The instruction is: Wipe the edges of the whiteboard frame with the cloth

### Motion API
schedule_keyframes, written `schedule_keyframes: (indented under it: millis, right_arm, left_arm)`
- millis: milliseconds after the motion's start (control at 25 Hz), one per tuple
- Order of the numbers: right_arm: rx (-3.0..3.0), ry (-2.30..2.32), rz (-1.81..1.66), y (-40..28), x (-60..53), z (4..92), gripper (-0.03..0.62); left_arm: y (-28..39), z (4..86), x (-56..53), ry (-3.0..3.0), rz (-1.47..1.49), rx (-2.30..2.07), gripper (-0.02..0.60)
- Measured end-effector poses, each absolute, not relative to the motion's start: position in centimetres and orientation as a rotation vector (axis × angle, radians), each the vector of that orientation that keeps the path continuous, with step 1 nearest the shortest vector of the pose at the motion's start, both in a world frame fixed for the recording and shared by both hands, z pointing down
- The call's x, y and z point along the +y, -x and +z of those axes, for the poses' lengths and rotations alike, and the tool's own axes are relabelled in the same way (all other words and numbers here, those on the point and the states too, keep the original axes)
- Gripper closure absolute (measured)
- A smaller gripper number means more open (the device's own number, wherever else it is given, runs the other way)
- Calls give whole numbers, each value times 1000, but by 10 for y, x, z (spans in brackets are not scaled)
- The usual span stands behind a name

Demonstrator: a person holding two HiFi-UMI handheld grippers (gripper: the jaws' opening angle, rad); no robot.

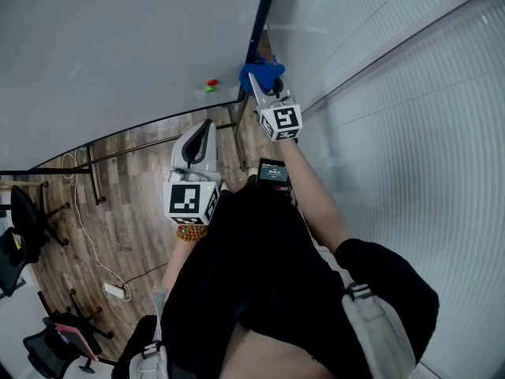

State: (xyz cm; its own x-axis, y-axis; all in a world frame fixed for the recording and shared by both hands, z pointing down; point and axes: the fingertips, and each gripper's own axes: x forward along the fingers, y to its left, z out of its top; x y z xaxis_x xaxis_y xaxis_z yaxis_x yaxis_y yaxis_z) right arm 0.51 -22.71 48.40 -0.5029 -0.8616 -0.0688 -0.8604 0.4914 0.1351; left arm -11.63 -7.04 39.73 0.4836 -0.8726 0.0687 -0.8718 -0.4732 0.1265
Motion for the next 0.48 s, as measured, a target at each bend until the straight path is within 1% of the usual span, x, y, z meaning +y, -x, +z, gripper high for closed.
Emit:
schedule_keyframes:
  millis: [120,280,480]
  right_arm:
    - [-2702,-1567,-228,-8,-224,488,481]
    - [-2707,-1556,-216,-11,-219,495,482]
    - [-2647,-1529,-115,-10,-220,530,479]
  left_arm:
    - [117,397,-69,-2579,-14,-1528,580]
    - [115,400,-67,-2579,-9,-1528,580]
    - [116,400,-66,-2584,-3,-1519,580]
